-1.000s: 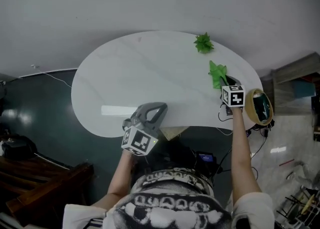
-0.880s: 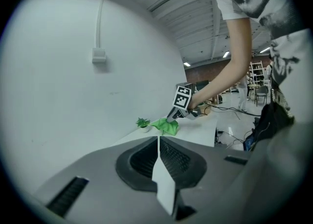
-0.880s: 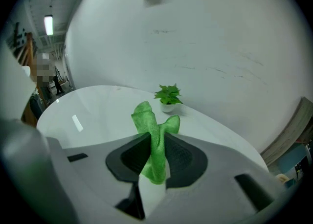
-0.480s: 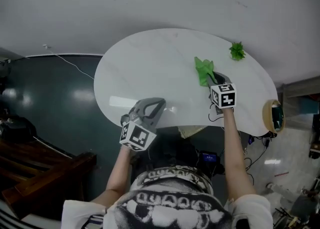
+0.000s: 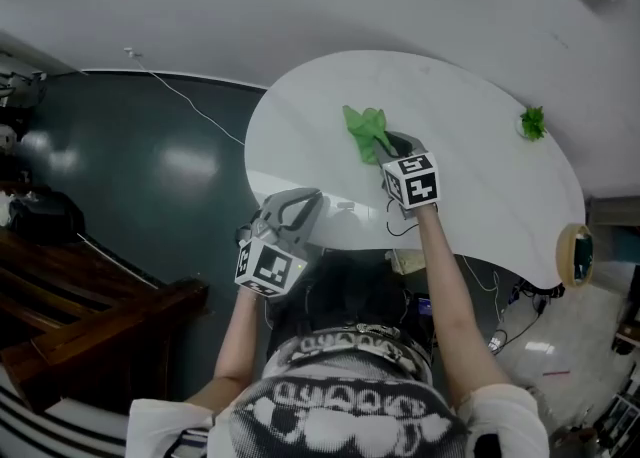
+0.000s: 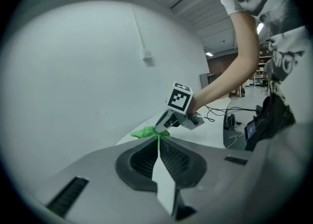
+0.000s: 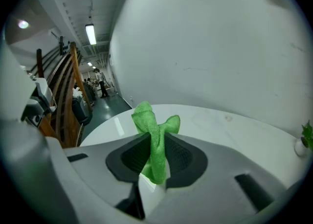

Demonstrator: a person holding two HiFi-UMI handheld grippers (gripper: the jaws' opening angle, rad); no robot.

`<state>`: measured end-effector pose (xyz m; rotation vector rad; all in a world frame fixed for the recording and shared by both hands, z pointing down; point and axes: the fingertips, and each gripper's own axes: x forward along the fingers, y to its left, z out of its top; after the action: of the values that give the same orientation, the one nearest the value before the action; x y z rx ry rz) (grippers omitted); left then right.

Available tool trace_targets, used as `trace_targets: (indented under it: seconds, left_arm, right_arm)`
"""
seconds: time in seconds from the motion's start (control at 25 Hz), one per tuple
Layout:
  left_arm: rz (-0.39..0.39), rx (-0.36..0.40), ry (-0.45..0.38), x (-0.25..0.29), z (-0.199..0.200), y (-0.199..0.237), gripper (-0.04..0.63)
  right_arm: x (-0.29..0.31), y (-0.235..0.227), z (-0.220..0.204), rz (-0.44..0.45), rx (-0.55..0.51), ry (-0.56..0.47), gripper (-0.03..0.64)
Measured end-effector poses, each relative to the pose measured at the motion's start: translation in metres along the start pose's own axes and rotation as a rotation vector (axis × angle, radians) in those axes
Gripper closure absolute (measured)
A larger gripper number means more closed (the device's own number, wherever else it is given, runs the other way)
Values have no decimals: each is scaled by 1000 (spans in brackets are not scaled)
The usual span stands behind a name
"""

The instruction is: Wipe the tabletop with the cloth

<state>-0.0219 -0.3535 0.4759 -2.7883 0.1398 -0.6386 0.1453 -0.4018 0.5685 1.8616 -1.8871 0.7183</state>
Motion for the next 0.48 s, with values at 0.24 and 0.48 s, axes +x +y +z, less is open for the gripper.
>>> trace_targets:
  seconds: [0.24, 0.48]
  left_arm:
    - [82, -49, 49, -46, -37, 26, 583]
    - [136, -86, 86, -79, -65, 37, 583]
  right_arm:
    - [52, 94, 16, 132, -40, 15, 531]
    - [83, 166, 9, 230, -75, 53, 531]
